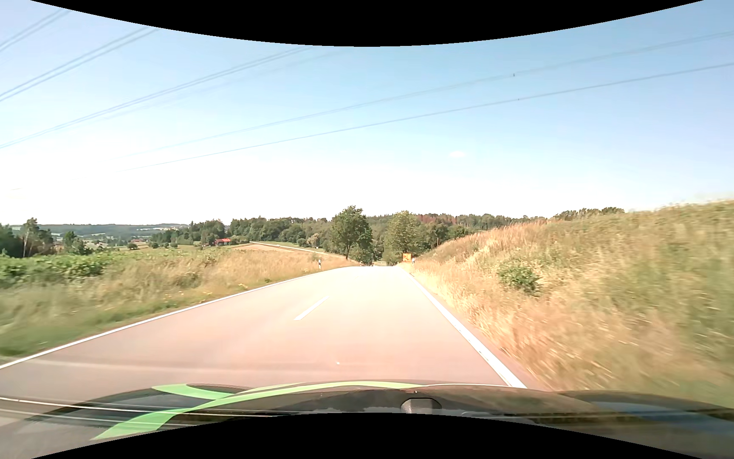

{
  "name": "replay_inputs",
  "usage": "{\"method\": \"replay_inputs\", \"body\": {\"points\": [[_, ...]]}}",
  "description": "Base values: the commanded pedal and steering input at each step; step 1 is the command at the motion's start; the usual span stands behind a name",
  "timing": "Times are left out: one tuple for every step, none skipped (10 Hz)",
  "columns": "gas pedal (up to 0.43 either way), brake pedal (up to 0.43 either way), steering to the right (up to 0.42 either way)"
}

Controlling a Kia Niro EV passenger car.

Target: Follow the waypoints while adhering to traffic rules and regulations

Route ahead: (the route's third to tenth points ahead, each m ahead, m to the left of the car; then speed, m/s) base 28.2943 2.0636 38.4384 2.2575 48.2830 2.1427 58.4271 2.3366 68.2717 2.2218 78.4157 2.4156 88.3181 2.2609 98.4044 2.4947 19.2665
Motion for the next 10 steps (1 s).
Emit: {"method": "replay_inputs", "body": {"points": [[0.130, 0.000, -0.005], [0.130, 0.000, -0.004], [0.130, 0.000, -0.003], [0.130, 0.000, -0.003], [0.118, 0.000, -0.003], [0.110, 0.000, -0.003], [0.110, 0.000, -0.003], [0.098, 0.000, -0.003], [0.098, 0.000, -0.003], [0.098, 0.000, -0.002]]}}
